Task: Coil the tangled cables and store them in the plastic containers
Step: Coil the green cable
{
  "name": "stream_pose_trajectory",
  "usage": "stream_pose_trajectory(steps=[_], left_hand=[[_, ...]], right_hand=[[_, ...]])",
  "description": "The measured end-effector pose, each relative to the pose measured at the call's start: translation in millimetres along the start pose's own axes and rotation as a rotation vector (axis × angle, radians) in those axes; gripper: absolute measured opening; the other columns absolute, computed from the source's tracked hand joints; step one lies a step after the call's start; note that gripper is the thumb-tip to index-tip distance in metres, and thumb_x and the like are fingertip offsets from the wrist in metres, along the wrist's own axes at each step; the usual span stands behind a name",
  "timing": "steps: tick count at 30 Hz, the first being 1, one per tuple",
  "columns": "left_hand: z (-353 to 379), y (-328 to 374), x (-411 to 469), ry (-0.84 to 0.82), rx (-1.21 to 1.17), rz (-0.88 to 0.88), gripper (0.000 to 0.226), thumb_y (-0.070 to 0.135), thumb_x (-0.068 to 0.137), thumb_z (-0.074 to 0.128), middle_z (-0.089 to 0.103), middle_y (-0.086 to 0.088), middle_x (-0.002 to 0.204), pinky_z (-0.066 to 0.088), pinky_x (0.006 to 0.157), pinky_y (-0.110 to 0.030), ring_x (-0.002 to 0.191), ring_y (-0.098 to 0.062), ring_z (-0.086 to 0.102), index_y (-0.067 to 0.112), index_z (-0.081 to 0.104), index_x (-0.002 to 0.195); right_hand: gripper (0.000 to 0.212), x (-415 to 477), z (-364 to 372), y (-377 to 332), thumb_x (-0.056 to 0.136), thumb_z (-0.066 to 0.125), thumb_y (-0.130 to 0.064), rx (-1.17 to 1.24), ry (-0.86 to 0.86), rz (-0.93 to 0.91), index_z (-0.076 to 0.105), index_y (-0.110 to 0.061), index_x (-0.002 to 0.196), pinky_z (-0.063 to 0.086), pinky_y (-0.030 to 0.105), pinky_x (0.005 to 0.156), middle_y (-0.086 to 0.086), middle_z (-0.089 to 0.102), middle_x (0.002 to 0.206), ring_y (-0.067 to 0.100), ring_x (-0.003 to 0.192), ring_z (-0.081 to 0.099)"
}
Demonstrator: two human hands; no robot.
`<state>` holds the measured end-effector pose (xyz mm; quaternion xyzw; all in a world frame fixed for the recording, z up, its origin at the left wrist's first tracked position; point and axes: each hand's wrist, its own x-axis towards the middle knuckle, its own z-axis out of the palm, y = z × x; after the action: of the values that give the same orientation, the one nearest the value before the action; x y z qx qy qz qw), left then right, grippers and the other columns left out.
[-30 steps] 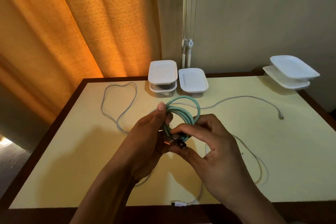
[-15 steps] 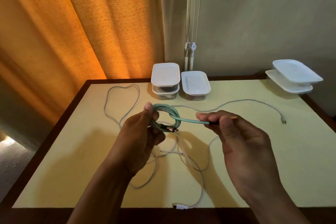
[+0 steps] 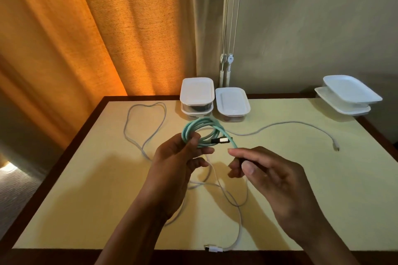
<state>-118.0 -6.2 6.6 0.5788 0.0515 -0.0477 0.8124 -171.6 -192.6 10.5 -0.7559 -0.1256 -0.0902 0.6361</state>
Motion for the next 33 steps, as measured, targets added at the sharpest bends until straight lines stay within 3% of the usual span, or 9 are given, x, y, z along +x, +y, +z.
stream_pose_trajectory(steps=[3, 6, 10, 16, 19, 21, 24, 29, 33], left_hand=[[0.7, 0.4, -2.9, 0.003, 0.083, 0.018, 0.021, 0.014, 0.102, 0.055, 0.077, -0.016, 0.101, 0.059, 0.074, -0.031, 0.096, -0.028, 0.075, 0.004, 0.069, 0.115], [1.8, -0.8, -6.1, -0.002, 0.176, 0.070, 0.019, 0.013, 0.101, 0.058, 0.077, -0.015, 0.100, 0.058, 0.079, -0.038, 0.095, -0.030, 0.075, 0.007, 0.067, 0.117], [4.1, -1.7, -8.3, 0.058, 0.201, 0.087, 0.016, 0.009, 0.099, 0.063, 0.079, -0.013, 0.094, 0.058, 0.080, -0.043, 0.089, -0.028, 0.077, 0.005, 0.069, 0.113], [15.8, -6.8, -15.8, 0.193, 0.311, 0.189, 0.011, 0.013, 0.097, 0.068, 0.079, -0.003, 0.084, 0.062, 0.073, -0.038, 0.079, -0.017, 0.078, 0.011, 0.071, 0.107], [20.9, -4.0, -19.5, 0.171, 0.204, 0.137, 0.010, 0.012, 0.097, 0.066, 0.079, -0.007, 0.086, 0.061, 0.075, -0.039, 0.081, -0.021, 0.078, 0.008, 0.072, 0.104], [22.2, -4.0, -20.9, 0.136, 0.173, 0.093, 0.011, 0.014, 0.097, 0.066, 0.080, -0.008, 0.088, 0.057, 0.076, -0.038, 0.084, -0.022, 0.078, 0.008, 0.074, 0.102], [22.2, -8.0, -21.6, 0.095, 0.195, 0.028, 0.014, 0.020, 0.096, 0.068, 0.079, -0.005, 0.089, 0.051, 0.077, -0.039, 0.087, -0.020, 0.075, 0.012, 0.079, 0.096], [22.0, -12.6, -19.3, 0.026, 0.222, -0.101, 0.014, 0.024, 0.093, 0.072, 0.076, 0.000, 0.089, 0.045, 0.073, -0.037, 0.089, -0.019, 0.065, 0.016, 0.083, 0.091], [22.5, -16.1, -18.1, 0.013, 0.291, -0.160, 0.016, 0.024, 0.092, 0.073, 0.064, -0.002, 0.076, 0.044, 0.067, -0.035, 0.076, -0.018, 0.056, 0.016, 0.082, 0.082]], right_hand=[[0.009, 3.4, 2.2, 2.4, 0.097, 0.068, -0.023, -0.040, 0.079, 0.067, 0.073, -0.026, 0.103, 0.055, 0.023, 0.077, 0.002, 0.076, 0.084, 0.018, 0.084, 0.074], [0.039, 8.9, 3.5, 7.6, 0.093, 0.069, -0.015, -0.063, 0.111, 0.182, 0.053, -0.034, 0.123, 0.054, 0.032, 0.088, -0.003, 0.078, 0.082, 0.011, 0.085, 0.075], [0.016, 12.1, -2.5, 8.1, 0.093, 0.068, -0.013, -0.023, 0.222, 0.263, 0.072, -0.022, 0.106, 0.055, 0.043, 0.096, -0.002, 0.079, 0.080, 0.011, 0.085, 0.075], [0.007, 6.3, 1.8, -7.9, 0.089, 0.073, -0.017, -0.023, 0.269, 0.207, 0.076, -0.024, 0.089, 0.053, 0.024, 0.078, -0.008, 0.078, 0.080, 0.007, 0.084, 0.073], [0.009, 6.4, 12.2, 6.3, 0.085, 0.079, -0.024, -0.211, 0.198, 0.261, 0.076, -0.032, 0.085, 0.051, 0.024, 0.070, -0.019, 0.074, 0.083, 0.002, 0.074, 0.067], [0.013, 8.2, 17.8, 17.3, 0.085, 0.080, -0.024, -0.343, 0.227, 0.262, 0.074, -0.036, 0.084, 0.042, 0.012, 0.062, -0.024, 0.070, 0.082, -0.001, 0.069, 0.061], [0.018, 13.4, 17.7, 23.8, 0.087, 0.077, -0.018, -0.425, 0.323, 0.164, 0.071, -0.035, 0.088, 0.045, 0.008, 0.068, -0.020, 0.069, 0.085, -0.001, 0.082, 0.062], [0.020, 18.2, 15.4, 23.9, 0.090, 0.073, -0.007, 0.023, 0.381, 0.300, 0.076, -0.026, 0.094, 0.061, 0.038, 0.080, -0.006, 0.078, 0.082, 0.014, 0.075, 0.075], [0.020, 19.2, 11.3, 19.9, 0.089, 0.072, -0.005, 0.156, 0.378, 0.300, 0.077, -0.022, 0.096, 0.060, 0.038, 0.079, 0.000, 0.079, 0.086, 0.020, 0.077, 0.076]])
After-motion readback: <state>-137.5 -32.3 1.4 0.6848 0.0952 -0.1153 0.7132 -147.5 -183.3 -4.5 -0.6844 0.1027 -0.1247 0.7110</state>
